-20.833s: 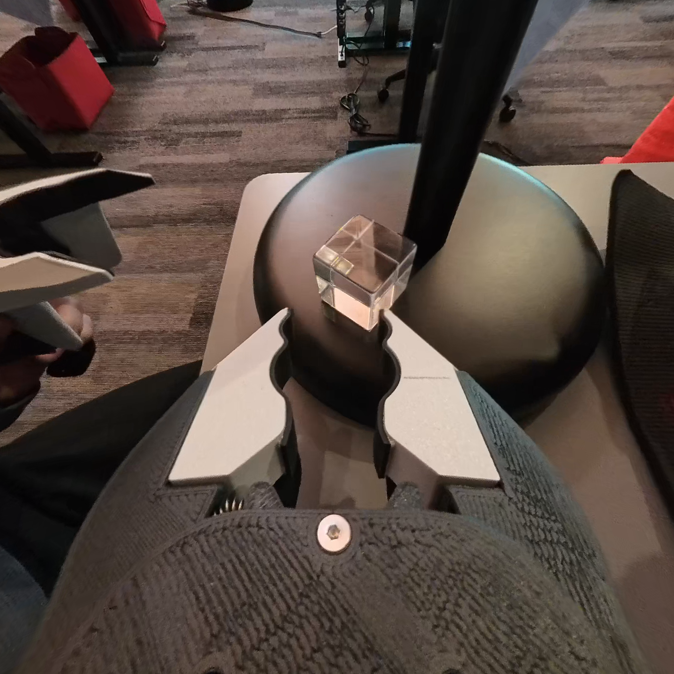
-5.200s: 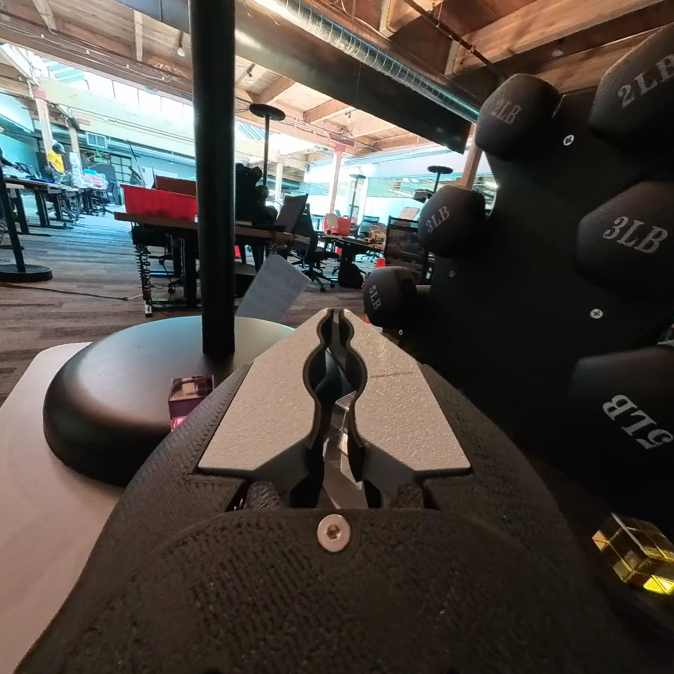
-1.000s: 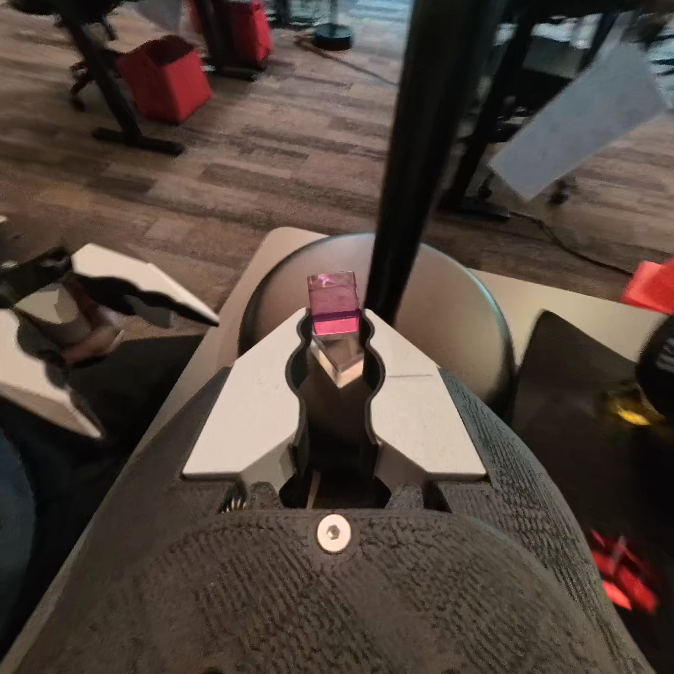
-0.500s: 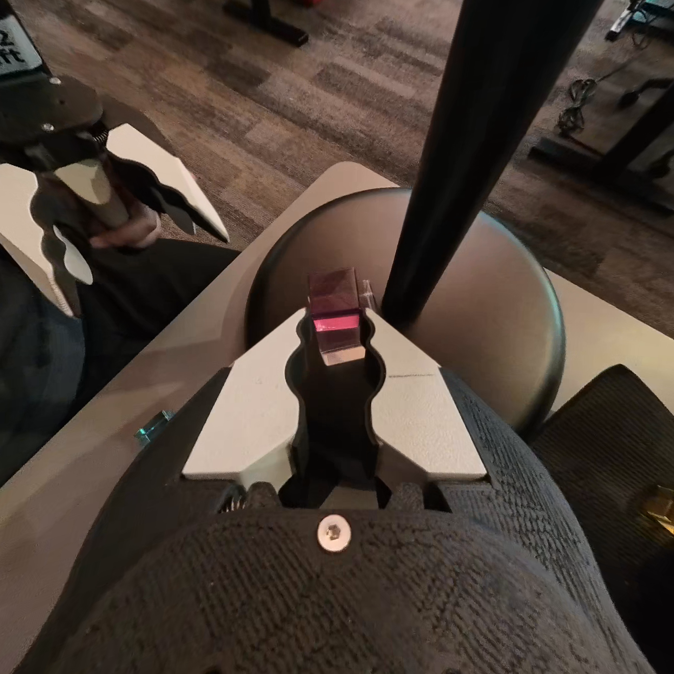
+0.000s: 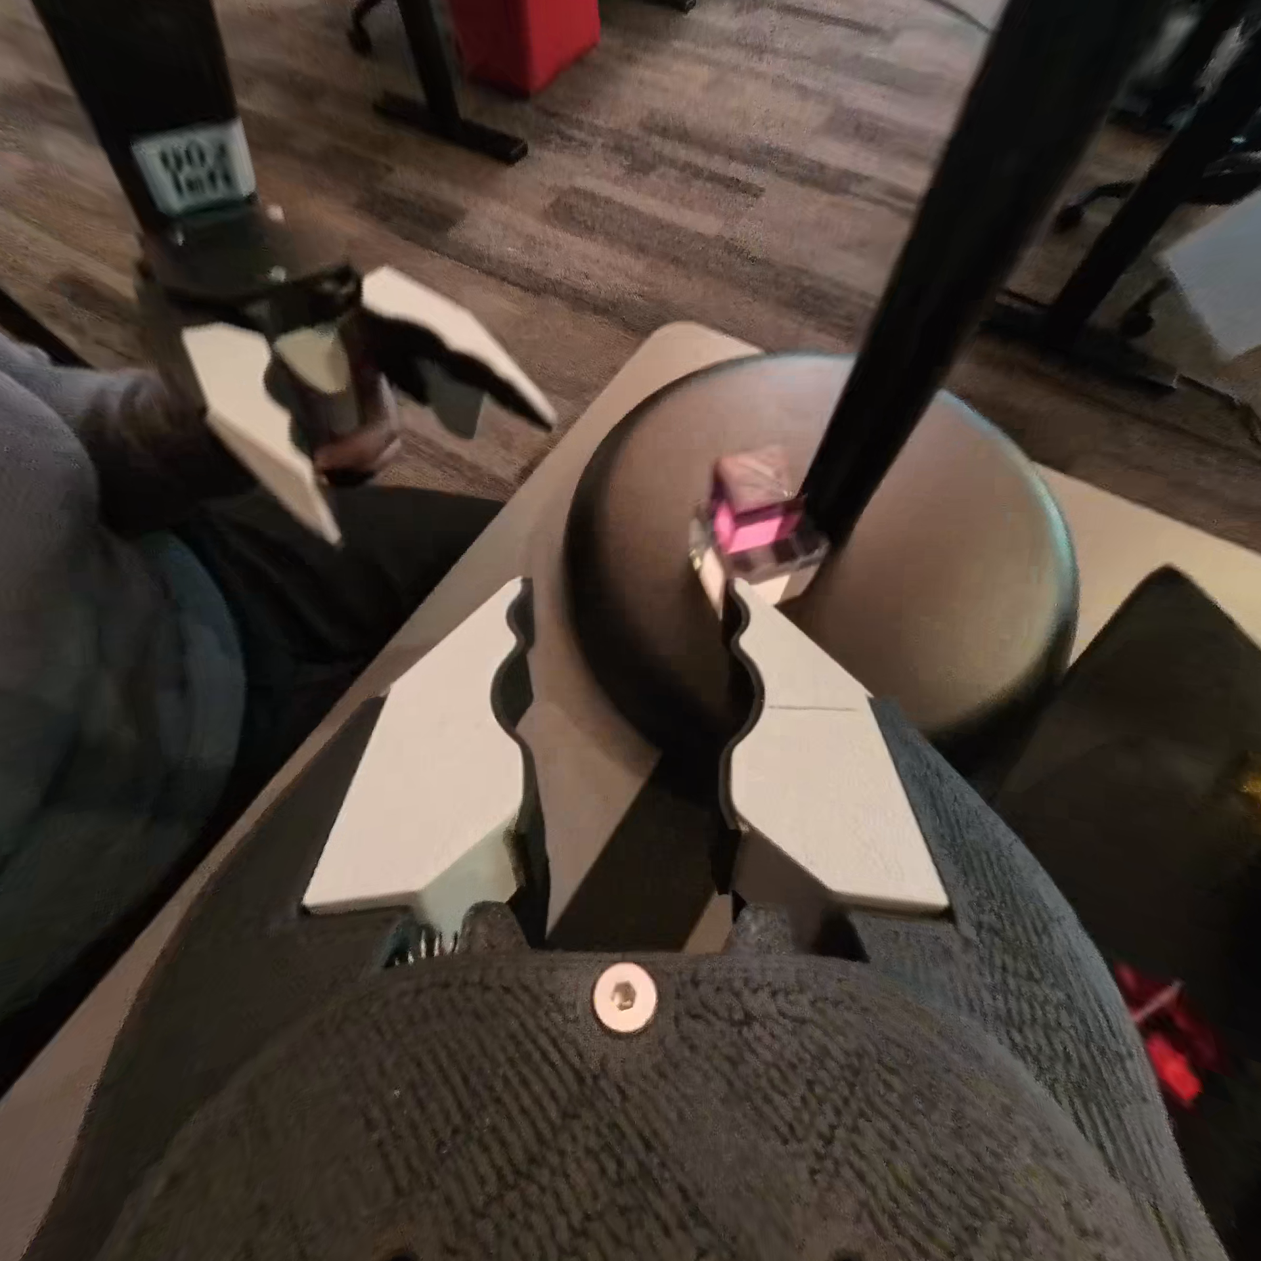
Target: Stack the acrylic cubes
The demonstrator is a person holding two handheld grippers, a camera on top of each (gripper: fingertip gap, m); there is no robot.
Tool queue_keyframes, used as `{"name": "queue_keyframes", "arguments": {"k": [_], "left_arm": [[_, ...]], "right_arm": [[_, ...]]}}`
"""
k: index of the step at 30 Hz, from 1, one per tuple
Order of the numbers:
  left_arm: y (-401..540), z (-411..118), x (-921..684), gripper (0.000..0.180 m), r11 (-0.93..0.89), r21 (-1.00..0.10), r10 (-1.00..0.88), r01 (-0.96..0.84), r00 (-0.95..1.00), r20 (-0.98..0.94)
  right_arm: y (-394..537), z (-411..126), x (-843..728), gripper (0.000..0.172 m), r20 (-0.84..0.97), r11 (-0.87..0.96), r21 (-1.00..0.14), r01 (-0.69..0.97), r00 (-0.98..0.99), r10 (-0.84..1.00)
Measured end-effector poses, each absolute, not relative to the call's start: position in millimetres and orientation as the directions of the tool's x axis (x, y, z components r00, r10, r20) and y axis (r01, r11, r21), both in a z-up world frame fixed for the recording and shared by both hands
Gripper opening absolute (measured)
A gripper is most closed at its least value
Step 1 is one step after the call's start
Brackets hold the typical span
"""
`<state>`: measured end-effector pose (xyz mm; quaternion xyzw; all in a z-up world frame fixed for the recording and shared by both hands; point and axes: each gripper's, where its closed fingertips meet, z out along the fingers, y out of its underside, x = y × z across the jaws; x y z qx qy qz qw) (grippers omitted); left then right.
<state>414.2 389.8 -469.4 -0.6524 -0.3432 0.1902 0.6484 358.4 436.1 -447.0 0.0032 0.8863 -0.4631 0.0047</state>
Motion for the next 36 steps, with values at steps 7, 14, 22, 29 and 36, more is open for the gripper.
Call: {"name": "queue_keyframes", "arguments": {"k": [7, 14, 22, 29, 36], "left_arm": [[386, -474, 409, 0.091, 0.092, -0.973, 0.698, 0.210, 0.683, 0.213], [388, -477, 411, 0.091, 0.077, -0.974, 0.701, 0.213, 0.683, 0.205], [377, -469, 412, 0.089, 0.104, -0.977, 0.723, 0.185, 0.661, 0.202], [375, -467, 414, 0.088, 0.088, -0.980, 0.728, 0.176, 0.661, 0.184], [371, -468, 414, 0.088, 0.107, -0.978, 0.724, 0.181, 0.660, 0.201]], "right_arm": [[464, -513, 417, 0.057, -0.061, 0.510, -0.815, 0.276, -0.915, 0.399], [476, -543, 419, 0.025, -0.097, 0.465, -0.782, 0.415, -0.818, 0.567], [426, -438, 333, 0.024, -0.009, 0.361, -0.903, 0.233, -0.851, 0.526], [389, -438, 307, 0.025, -0.003, 0.428, -0.856, 0.289, -0.832, 0.555], [394, -439, 305, 0.025, 0.048, 0.488, -0.825, 0.285, -0.826, 0.562]]}}
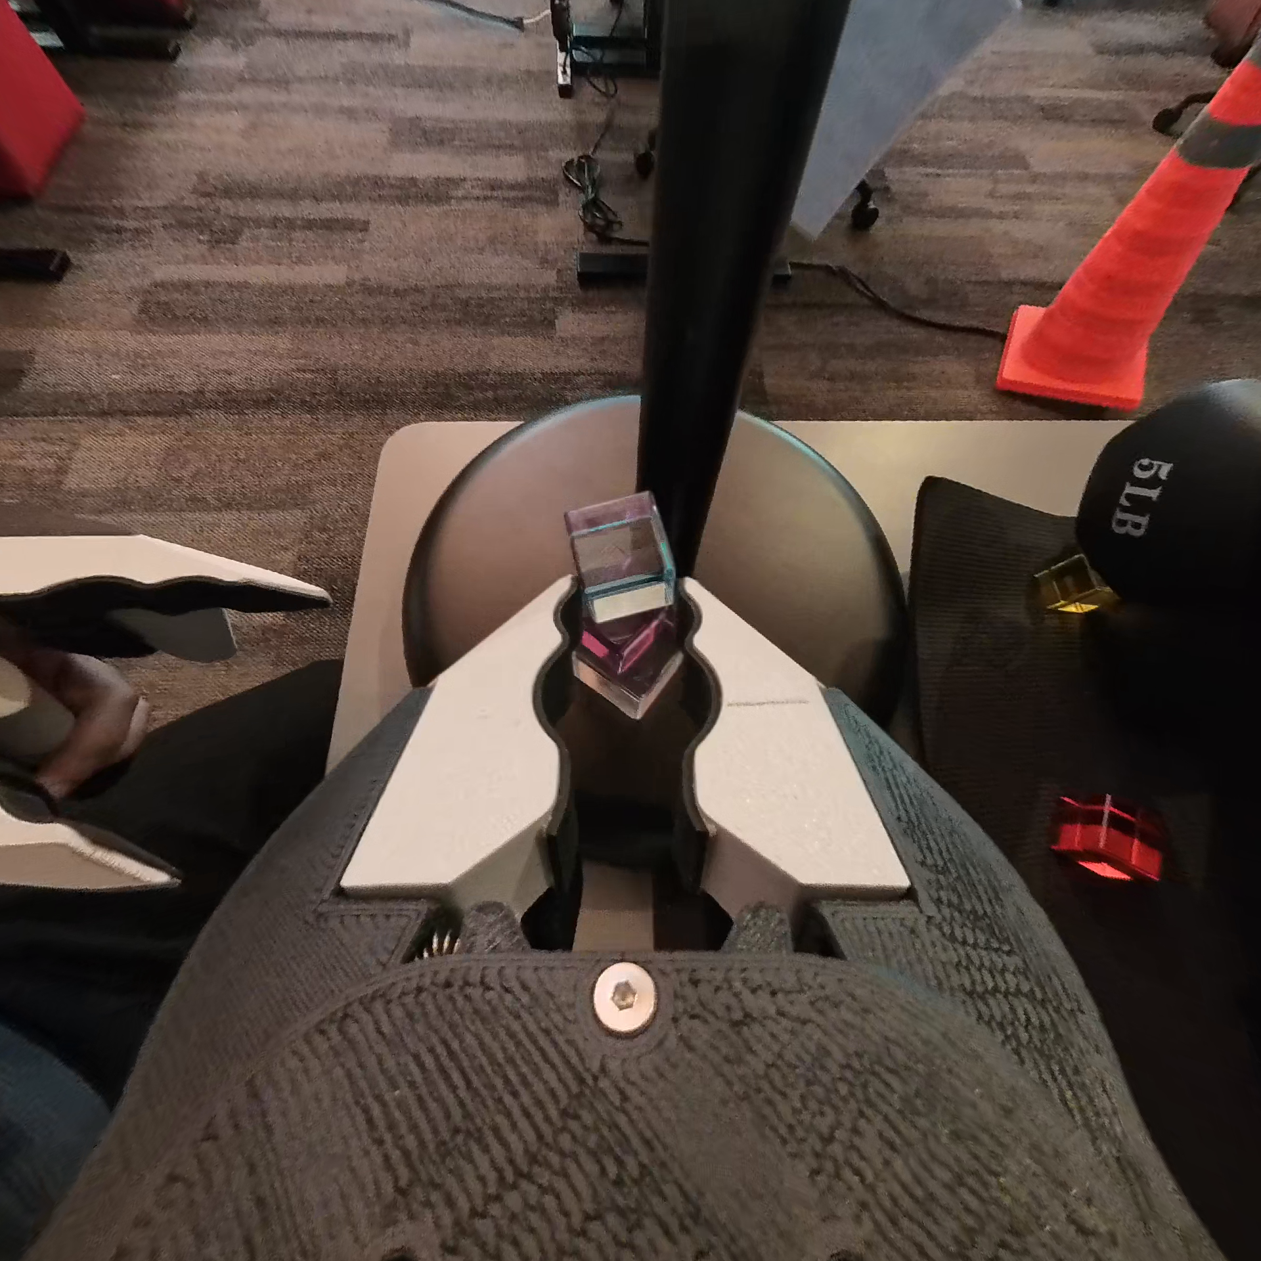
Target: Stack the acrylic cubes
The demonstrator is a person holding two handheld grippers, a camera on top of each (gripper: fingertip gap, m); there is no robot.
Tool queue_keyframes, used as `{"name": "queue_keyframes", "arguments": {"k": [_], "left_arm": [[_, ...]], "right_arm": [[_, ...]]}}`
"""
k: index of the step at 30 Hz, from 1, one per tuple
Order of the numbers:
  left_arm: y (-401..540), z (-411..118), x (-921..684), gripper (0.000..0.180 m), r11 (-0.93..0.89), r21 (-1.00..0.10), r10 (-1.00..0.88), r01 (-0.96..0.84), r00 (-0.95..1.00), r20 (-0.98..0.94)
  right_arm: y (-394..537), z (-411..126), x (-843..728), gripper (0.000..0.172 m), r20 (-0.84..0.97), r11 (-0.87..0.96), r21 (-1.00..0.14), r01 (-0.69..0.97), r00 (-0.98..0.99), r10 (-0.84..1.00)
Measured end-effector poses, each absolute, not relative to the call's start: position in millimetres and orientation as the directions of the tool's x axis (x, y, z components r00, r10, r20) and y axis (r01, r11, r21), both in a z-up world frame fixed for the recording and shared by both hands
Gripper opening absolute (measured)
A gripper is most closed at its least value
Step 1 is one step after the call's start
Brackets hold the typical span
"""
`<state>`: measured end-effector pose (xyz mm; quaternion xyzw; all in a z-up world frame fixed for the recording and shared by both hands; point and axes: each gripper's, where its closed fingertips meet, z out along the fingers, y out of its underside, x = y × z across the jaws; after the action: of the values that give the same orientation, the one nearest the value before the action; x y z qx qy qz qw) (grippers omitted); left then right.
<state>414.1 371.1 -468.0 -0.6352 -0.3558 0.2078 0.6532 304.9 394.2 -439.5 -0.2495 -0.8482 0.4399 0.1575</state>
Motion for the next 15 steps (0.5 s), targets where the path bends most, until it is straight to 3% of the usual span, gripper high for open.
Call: {"name": "queue_keyframes", "arguments": {"k": [7, 10, 15], "left_arm": [[371, -469, 414, 0.087, 0.109, -0.977, 0.719, 0.185, 0.664, 0.206], [371, -470, 414, 0.088, 0.102, -0.977, 0.722, 0.187, 0.662, 0.202], [360, -468, 413, 0.087, 0.119, -0.977, 0.736, 0.176, 0.645, 0.206]], "right_arm": [[395, -448, 306, 0.025, 0.030, 0.501, -0.810, 0.304, -0.832, 0.553], [403, -442, 308, 0.042, 0.032, 0.477, -0.828, 0.294, -0.825, 0.564], [486, -415, 276, 0.044, 0.037, 0.284, -0.915, 0.286, -0.643, 0.765]]}}
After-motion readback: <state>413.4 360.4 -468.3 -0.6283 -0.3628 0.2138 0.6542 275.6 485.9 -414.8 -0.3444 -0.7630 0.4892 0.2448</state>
